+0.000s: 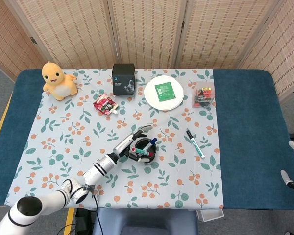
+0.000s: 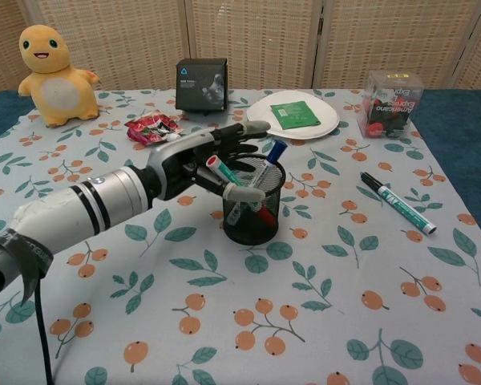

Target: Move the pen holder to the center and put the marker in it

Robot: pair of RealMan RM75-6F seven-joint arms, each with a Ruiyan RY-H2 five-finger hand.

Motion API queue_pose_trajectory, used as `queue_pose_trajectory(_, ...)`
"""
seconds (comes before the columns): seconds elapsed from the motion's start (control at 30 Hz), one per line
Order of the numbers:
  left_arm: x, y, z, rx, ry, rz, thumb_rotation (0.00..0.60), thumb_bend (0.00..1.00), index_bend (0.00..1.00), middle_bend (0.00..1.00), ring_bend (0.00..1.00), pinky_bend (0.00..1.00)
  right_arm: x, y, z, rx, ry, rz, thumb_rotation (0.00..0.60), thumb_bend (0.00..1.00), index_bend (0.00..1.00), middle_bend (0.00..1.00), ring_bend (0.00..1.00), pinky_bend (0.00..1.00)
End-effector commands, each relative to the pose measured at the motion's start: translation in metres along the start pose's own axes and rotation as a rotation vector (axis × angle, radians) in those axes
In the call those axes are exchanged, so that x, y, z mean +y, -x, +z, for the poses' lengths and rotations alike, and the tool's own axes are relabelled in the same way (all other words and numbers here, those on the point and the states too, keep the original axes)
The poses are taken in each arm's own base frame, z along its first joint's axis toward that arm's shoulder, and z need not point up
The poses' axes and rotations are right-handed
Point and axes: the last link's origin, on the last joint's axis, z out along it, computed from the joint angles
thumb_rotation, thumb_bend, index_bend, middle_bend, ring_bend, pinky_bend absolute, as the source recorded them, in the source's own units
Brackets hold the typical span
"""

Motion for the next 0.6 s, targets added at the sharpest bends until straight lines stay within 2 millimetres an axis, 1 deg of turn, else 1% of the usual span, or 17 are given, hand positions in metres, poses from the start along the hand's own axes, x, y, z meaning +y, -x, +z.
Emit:
queue_pose_trajectory(0.03,0.004,-0.012,-0.010,0.028,0.009,0.009,0.600,0.05,0.00,0.00,0.00,0.16,-0.001,0.001,0.000,-0.001,-0.001,-0.003,0.600,0.35,0.09,0.00,0.00,0.00)
queue_pose_trajectory(0.17,0.012,-0.030,-0.031,0.058,0.028,0.062,0.600,0.05,0.00,0.00,0.00,0.16,-0.002,0.003,0.001,-0.007,-0.003,-0.011,0.600,0.35,0.09,0.00,0.00,0.00)
queue_pose_trajectory(0.27,0.019,-0.050,-0.058,0.086,0.024,0.144,0.600,0.05,0.00,0.00,0.00,0.16,-0.003,0.004,0.002,-0.007,-0.002,-0.015,0.600,0.35,0.08,0.00,0.00,0.00)
queue_pose_trajectory(0.37,0.027,-0.070,-0.095,0.119,-0.012,0.251,0.600,0.05,0.00,0.00,0.00,0.16,-0.004,0.006,0.002,-0.012,-0.002,-0.024,0.600,0.35,0.08,0.00,0.00,0.00)
queue_pose_trajectory(0.4,0.029,-0.078,-0.112,0.132,-0.038,0.296,0.600,0.05,0.00,0.00,0.00,0.16,-0.005,0.007,0.003,-0.017,-0.002,-0.029,0.600,0.35,0.08,0.00,0.00,0.00)
queue_pose_trajectory(0.47,0.034,-0.089,-0.140,0.151,-0.083,0.365,0.600,0.05,0.00,0.00,0.00,0.16,-0.006,0.009,0.003,-0.022,0.001,-0.038,0.600,0.35,0.08,0.00,0.00,0.00)
queue_pose_trajectory(0.5,0.037,-0.095,-0.159,0.167,-0.110,0.404,0.600,0.05,0.00,0.00,0.00,0.16,-0.006,0.010,0.004,-0.023,0.008,-0.044,0.600,0.35,0.08,0.00,0.00,0.00)
queue_pose_trajectory(0.6,0.044,-0.110,-0.204,0.232,-0.171,0.524,0.600,0.05,0.00,0.00,0.00,0.16,-0.005,0.012,0.007,-0.032,0.031,-0.062,0.600,0.35,0.08,0.00,0.00,0.00)
